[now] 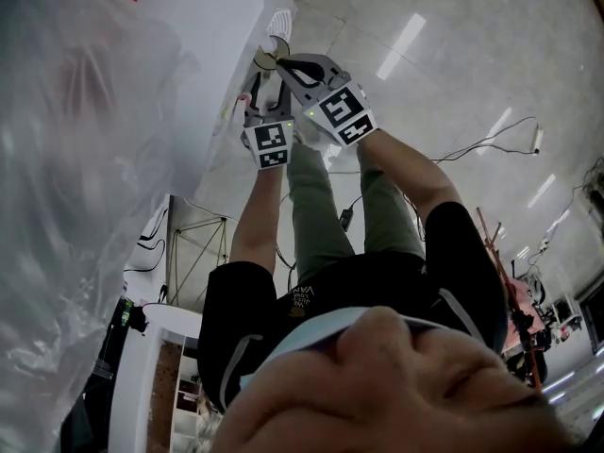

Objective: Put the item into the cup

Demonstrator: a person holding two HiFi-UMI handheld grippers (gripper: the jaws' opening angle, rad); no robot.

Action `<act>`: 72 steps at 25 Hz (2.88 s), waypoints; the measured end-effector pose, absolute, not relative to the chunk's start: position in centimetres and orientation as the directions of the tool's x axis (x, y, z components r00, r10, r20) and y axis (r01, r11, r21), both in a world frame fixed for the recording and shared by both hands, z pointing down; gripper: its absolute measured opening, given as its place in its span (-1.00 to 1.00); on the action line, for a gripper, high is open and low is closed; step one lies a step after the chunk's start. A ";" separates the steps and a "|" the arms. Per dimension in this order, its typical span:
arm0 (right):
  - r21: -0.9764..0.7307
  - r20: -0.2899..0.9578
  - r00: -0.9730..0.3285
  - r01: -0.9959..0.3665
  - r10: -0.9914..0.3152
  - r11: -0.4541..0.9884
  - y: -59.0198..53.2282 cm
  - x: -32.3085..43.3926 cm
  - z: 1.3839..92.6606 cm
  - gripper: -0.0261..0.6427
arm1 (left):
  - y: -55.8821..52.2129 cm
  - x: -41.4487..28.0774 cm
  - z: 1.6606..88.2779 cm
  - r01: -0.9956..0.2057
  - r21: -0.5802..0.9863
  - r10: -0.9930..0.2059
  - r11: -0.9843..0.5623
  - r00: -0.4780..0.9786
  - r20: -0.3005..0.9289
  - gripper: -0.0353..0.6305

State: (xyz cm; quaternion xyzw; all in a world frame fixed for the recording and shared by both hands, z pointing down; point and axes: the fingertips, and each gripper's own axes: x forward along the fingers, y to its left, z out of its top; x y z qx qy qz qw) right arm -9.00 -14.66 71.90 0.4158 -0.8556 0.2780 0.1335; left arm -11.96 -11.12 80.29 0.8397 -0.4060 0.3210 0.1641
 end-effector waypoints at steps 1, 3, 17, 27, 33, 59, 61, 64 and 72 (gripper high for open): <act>-0.361 0.466 -0.620 -0.785 -0.632 0.504 -14.8 -9.1 72.0 -0.80 | -11.2 -12.0 80.3 -0.788 0.017 -0.576 -0.616 0.465 0.672 -0.23; -0.350 0.483 -0.619 -0.785 -0.619 0.511 -15.0 -9.4 72.5 -0.80 | -11.4 -12.1 80.4 -0.790 0.022 -0.574 -0.613 0.465 0.674 -0.23; -0.306 0.596 -0.606 -0.778 -0.527 0.549 -16.0 -10.1 75.5 -0.80 | -11.9 -12.5 80.9 -0.798 0.040 -0.565 -0.601 0.461 0.684 -0.48; -0.323 0.636 -0.591 -0.788 -0.497 0.524 -16.9 -9.7 77.1 -0.80 | -12.3 -12.7 81.0 -0.804 0.049 -0.571 -0.593 0.462 0.679 -0.64; -0.314 0.654 -0.586 -0.785 -0.477 0.534 -17.3 -9.6 78.1 -0.80 | -12.2 -12.8 81.3 -0.804 0.054 -0.572 -0.592 0.466 0.675 -0.65; -0.370 0.570 -0.637 -0.763 -0.518 0.531 -17.3 -10.1 76.9 -0.78 | -11.9 -12.7 81.3 -0.803 0.061 -0.573 -0.593 0.474 0.668 -0.65; -0.372 0.554 -0.641 -0.761 -0.531 0.531 -17.1 -10.1 76.5 -0.78 | -11.8 -12.8 81.2 -0.804 0.059 -0.579 -0.591 0.474 0.663 -0.65; -0.380 0.544 -0.643 -0.762 -0.540 0.525 -16.9 -9.9 75.9 -0.78 | -11.8 -12.9 80.8 -0.803 0.055 -0.584 -0.593 0.476 0.658 -0.65; -0.391 0.512 -0.627 -0.779 -0.588 0.490 -15.2 -8.3 73.3 -0.78 | -10.8 -13.0 79.1 -0.807 0.039 -0.594 -0.589 0.465 0.656 -0.64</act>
